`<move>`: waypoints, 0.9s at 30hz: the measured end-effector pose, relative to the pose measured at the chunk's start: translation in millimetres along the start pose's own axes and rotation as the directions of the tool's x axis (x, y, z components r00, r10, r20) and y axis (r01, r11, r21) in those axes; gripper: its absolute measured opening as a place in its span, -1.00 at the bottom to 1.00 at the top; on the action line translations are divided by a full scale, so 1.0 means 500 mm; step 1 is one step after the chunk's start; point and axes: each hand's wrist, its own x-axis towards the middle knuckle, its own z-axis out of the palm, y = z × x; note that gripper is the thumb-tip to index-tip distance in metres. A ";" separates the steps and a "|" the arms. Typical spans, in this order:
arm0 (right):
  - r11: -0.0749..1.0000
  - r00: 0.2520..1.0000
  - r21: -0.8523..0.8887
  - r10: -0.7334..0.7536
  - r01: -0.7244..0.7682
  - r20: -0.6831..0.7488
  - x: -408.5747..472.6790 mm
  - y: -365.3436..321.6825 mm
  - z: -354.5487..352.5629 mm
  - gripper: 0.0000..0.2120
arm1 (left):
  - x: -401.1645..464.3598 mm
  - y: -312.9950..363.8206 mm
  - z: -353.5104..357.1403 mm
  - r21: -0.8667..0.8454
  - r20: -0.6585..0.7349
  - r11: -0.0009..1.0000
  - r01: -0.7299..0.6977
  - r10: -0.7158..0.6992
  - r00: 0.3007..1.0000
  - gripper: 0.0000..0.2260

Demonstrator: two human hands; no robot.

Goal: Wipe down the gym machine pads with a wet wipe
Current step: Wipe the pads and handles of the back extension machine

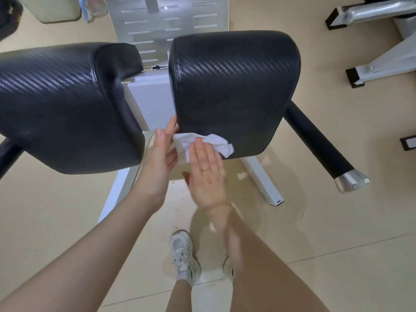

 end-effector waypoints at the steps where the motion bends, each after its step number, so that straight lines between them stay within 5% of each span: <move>1: 1.000 1.000 -0.005 0.016 -0.016 -0.010 -0.005 0.025 -0.008 -0.43 | -0.001 0.003 0.002 0.011 -0.001 1.000 0.001 -0.001 1.000 -0.50; 7: 0.971 0.972 0.055 0.233 -0.233 0.001 -0.041 0.141 -0.063 -0.40 | -0.006 0.006 0.043 0.005 -0.080 0.999 0.038 -0.037 0.996 -0.53; 13: 0.984 0.983 0.015 -0.180 0.180 0.020 0.024 0.095 -0.078 -0.46 | -0.013 0.007 0.052 -0.070 -0.102 0.998 -0.001 -0.006 0.995 -0.54; 15: 0.979 0.978 -0.037 -0.204 0.202 -0.046 0.067 0.074 -0.093 -0.54 | -0.016 0.012 0.046 -0.092 -0.091 0.996 0.021 -0.029 0.995 -0.54; 19: 0.965 0.962 -0.093 -0.233 0.247 0.141 0.129 0.079 -0.169 -0.47 | -0.031 0.059 0.040 -0.099 -0.093 0.990 0.101 -0.110 0.990 -0.51; 27: 0.885 0.831 -0.027 -0.425 0.465 0.359 0.279 0.092 -0.296 -0.42 | -0.021 0.184 0.050 -0.215 -0.223 0.977 0.007 -0.056 0.973 -0.54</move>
